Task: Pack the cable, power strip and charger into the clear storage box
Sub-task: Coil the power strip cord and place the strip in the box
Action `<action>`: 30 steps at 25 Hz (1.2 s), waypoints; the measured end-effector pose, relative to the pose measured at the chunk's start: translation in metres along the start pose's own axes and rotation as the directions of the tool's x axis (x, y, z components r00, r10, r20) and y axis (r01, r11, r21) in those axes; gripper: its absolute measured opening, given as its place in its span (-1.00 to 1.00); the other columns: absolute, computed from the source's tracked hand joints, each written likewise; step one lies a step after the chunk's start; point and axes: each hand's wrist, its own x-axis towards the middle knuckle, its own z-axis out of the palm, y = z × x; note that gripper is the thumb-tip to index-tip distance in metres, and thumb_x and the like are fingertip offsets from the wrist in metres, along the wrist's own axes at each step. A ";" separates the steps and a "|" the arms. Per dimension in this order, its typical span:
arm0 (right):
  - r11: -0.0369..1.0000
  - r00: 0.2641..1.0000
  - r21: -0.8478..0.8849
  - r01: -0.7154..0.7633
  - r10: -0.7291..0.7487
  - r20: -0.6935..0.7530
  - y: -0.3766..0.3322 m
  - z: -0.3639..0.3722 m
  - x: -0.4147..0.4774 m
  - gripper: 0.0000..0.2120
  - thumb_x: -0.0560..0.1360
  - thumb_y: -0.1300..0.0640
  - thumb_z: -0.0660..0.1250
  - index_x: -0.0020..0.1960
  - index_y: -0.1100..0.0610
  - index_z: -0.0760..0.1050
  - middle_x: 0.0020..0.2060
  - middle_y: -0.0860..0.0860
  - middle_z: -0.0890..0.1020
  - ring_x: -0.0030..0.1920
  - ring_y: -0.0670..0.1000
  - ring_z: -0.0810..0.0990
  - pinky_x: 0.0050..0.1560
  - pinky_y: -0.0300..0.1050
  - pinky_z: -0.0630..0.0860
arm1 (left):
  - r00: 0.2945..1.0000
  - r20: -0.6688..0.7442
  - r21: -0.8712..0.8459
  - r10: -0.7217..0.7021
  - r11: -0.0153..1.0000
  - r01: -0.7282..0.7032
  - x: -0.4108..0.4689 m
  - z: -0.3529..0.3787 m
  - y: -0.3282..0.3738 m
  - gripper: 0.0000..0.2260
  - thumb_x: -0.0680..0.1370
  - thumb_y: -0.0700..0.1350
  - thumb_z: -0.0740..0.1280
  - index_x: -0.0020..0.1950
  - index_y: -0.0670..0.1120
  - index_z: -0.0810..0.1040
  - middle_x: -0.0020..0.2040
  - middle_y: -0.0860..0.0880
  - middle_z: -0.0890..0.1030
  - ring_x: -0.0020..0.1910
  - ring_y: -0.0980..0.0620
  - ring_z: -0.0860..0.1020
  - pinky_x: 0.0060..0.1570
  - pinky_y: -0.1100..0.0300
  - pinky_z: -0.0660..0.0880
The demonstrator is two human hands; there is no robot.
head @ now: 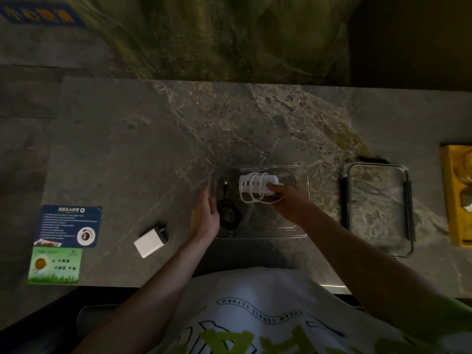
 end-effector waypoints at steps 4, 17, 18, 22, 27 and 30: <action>0.998 0.999 -0.058 0.000 0.003 0.048 0.003 0.013 0.002 -0.52 0.43 0.25 0.41 0.31 0.35 0.42 0.23 0.30 0.54 0.22 0.25 0.55 0.30 0.12 0.47 | 1.000 0.014 -0.007 -0.011 1.000 0.011 0.001 0.001 -0.003 -0.60 0.66 -0.11 0.07 0.51 0.06 0.18 0.41 -0.06 0.42 0.34 -0.08 0.44 0.33 -0.01 0.37; 0.719 0.939 -0.635 0.283 -0.342 0.031 0.017 0.050 0.000 -0.84 0.49 0.15 0.41 0.06 0.09 0.57 -0.18 -0.04 0.63 -0.17 -0.07 0.62 -0.19 -0.40 0.56 | 0.999 -0.014 0.007 0.041 0.999 -0.041 0.004 0.004 -0.004 -0.60 0.66 -0.15 0.10 0.50 -0.04 0.23 0.39 -0.09 0.45 0.34 -0.08 0.43 0.18 0.29 0.24; 0.692 0.938 -0.669 0.271 -0.345 0.023 0.018 0.053 0.003 -0.80 0.48 0.12 0.41 0.09 0.13 0.58 -0.16 -0.01 0.65 -0.16 -0.06 0.63 -0.15 -0.35 0.59 | 0.999 -0.016 -0.005 0.047 0.999 -0.048 0.004 0.004 -0.005 -0.62 0.66 -0.14 0.10 0.49 -0.04 0.25 0.37 -0.08 0.46 0.32 -0.08 0.44 0.18 0.28 0.26; 0.673 0.944 -0.710 0.209 -0.327 -0.032 0.022 0.056 0.012 -0.59 0.40 -0.01 0.43 0.19 0.14 0.56 0.01 0.11 0.67 0.00 0.08 0.66 0.07 0.13 0.62 | 0.999 -0.019 -0.027 0.041 0.999 -0.042 0.005 0.005 -0.009 -0.63 0.66 -0.11 0.10 0.48 -0.04 0.27 0.35 -0.09 0.49 0.30 -0.10 0.47 0.17 0.24 0.29; 0.570 0.925 -0.802 0.179 -0.374 -0.059 0.018 0.057 0.006 -0.62 0.49 0.00 0.39 0.24 0.15 0.53 0.06 0.08 0.66 0.05 0.06 0.64 -0.09 -0.15 0.49 | 0.999 -0.022 -0.011 0.028 1.000 -0.028 0.003 0.004 -0.006 -0.63 0.66 -0.06 0.07 0.49 -0.02 0.26 0.34 -0.10 0.50 0.28 -0.12 0.48 0.14 0.23 0.30; 0.494 0.901 -0.841 0.219 -0.433 -0.019 0.020 0.056 0.002 -0.61 0.49 -0.04 0.39 0.23 0.16 0.54 0.06 0.07 0.67 0.04 0.03 0.64 -0.10 -0.22 0.42 | 0.999 -0.023 -0.009 0.033 0.999 -0.034 0.004 0.005 -0.008 -0.62 0.66 -0.05 0.08 0.49 0.00 0.25 0.35 -0.09 0.50 0.28 -0.13 0.49 0.18 0.16 0.34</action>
